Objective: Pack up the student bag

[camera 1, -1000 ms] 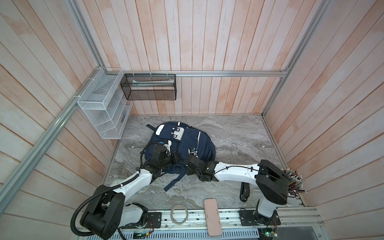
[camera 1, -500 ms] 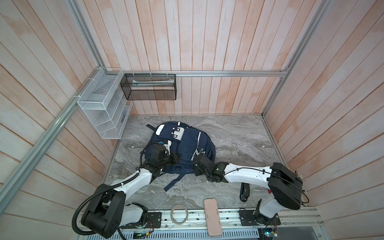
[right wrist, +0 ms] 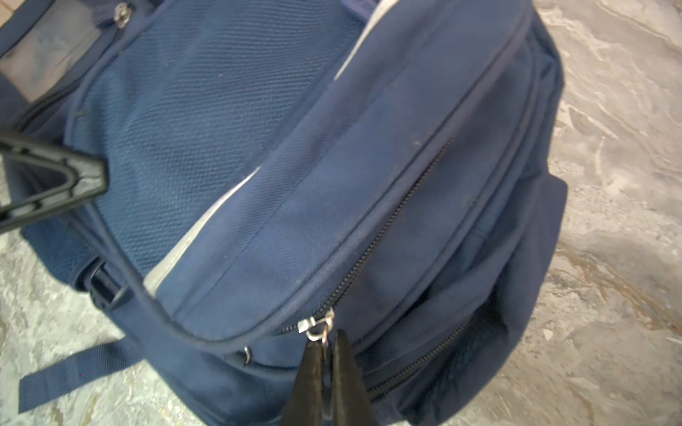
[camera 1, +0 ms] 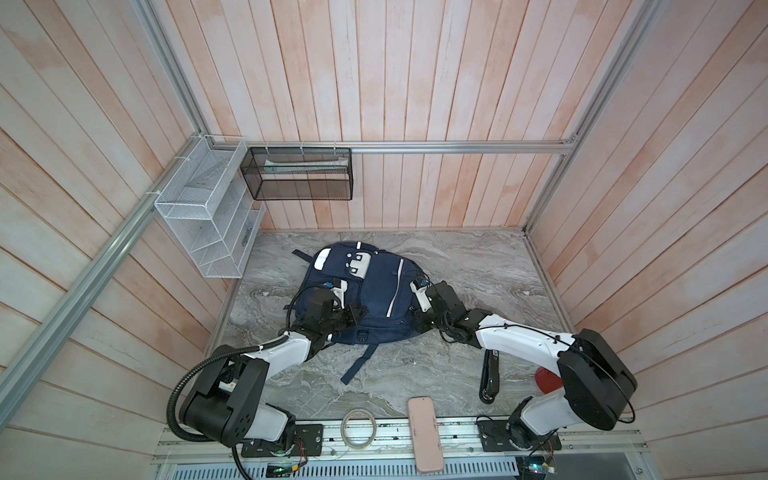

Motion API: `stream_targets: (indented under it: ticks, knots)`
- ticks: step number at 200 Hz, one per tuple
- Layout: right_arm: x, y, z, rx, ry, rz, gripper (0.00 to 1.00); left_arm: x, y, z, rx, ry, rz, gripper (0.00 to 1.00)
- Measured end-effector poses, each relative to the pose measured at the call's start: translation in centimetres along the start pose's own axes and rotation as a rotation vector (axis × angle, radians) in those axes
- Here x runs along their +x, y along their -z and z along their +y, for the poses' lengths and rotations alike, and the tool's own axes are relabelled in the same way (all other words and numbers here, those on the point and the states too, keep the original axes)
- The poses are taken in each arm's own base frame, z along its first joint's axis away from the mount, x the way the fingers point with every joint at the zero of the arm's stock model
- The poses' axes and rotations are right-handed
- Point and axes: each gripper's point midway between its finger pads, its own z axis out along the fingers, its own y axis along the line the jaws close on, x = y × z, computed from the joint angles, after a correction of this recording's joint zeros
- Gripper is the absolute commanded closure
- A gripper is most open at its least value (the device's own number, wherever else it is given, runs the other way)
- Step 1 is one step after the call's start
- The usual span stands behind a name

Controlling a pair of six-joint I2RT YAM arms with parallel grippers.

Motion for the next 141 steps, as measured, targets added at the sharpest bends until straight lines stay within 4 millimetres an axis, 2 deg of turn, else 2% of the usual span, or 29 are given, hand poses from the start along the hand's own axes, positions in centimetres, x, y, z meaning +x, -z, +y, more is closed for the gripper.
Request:
stream_targets:
  ticks: [13,32,56,79,98,120,141]
  knots:
    - [0.2,0.8,1.2,-0.02,0.022,-0.01,1.0,-0.7,-0.1,0.2,-0.009,0.003,-0.001,0.92]
    - [0.7,1.9,4.2,-0.069,0.056,-0.034,1.0,-2.1,-0.3,0.6,-0.03,0.008,-0.011,0.87]
    - [2.1,1.2,8.6,-0.142,0.088,-0.022,1.0,-4.5,-0.9,0.3,-0.039,-0.007,-0.047,0.82]
    - [2.5,-0.9,11.4,-0.165,0.089,0.011,1.0,-5.9,-0.3,-0.5,-0.032,-0.024,-0.093,0.58]
    - [1.3,-2.1,12.3,-0.166,0.071,0.0,1.0,-5.3,1.3,-0.8,-0.026,-0.031,-0.117,0.45]
    - [-0.1,-2.2,13.0,-0.181,0.055,-0.034,1.0,-3.2,3.0,-0.5,-0.012,-0.009,-0.114,0.37]
    - [-0.2,-2.2,13.0,-0.186,0.051,-0.039,1.0,-1.3,3.0,0.0,-0.001,0.021,-0.077,0.35]
